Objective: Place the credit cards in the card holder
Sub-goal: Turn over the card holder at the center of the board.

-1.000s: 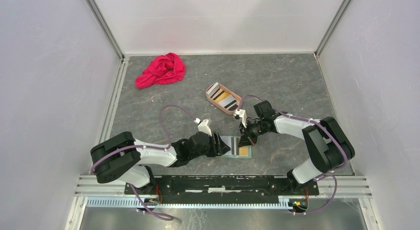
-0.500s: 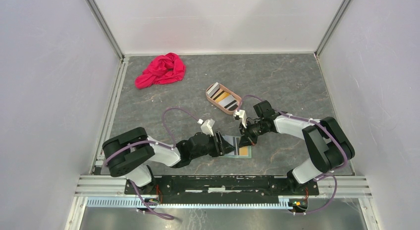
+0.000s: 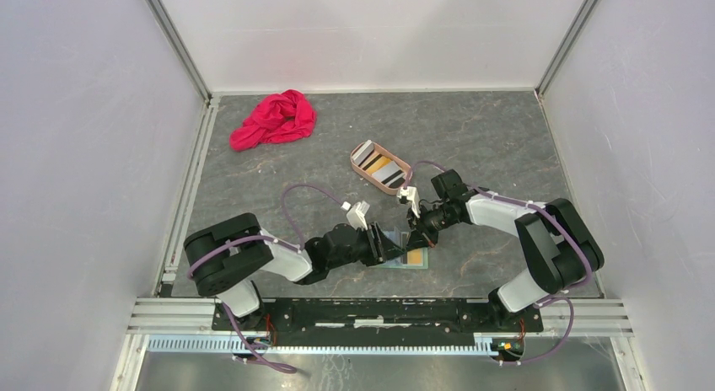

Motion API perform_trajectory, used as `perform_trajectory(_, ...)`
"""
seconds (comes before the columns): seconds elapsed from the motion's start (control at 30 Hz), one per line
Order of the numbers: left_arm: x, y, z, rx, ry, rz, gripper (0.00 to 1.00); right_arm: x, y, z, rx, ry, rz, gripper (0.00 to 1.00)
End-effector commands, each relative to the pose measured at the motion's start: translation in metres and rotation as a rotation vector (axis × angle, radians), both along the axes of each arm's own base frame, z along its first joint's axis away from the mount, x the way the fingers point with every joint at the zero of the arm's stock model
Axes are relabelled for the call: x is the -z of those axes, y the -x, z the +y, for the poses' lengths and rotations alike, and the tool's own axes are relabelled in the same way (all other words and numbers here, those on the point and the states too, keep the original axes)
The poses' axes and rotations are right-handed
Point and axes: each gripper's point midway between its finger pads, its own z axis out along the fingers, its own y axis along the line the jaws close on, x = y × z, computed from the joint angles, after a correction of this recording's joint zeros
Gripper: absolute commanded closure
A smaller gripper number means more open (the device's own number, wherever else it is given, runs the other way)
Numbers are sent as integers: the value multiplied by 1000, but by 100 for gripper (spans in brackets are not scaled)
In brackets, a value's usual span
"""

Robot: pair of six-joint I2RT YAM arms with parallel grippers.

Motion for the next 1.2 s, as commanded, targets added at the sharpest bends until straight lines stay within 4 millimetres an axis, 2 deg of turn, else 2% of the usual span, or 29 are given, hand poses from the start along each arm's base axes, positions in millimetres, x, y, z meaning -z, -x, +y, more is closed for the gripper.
perform_trajectory(0.0, -6, -5, -8, -2, 11, -1, 53, -18, -8, 9, -36, -49, -57, 100)
perform_trajectory(0.17, -4, -7, -10, -1, -11, 2, 64, -20, -6, 10, -43, -60, -52, 100)
perform_trajectory(0.37, -6, -6, -13, 10, -17, -5, 64, -23, -8, 9, -55, -56, -67, 100)
perform_trajectory(0.7, -14, -3, -17, 37, 24, -17, 59, -30, -15, 3, -48, -42, -127, 99)
perform_trajectory(0.93, -27, 2, -23, 69, 74, -36, 48, -30, -14, 2, -47, -51, -99, 98)
perform_trajectory(1.17, -42, 9, -31, 120, 160, -54, 45, -31, -18, -3, -22, -56, -95, 98)
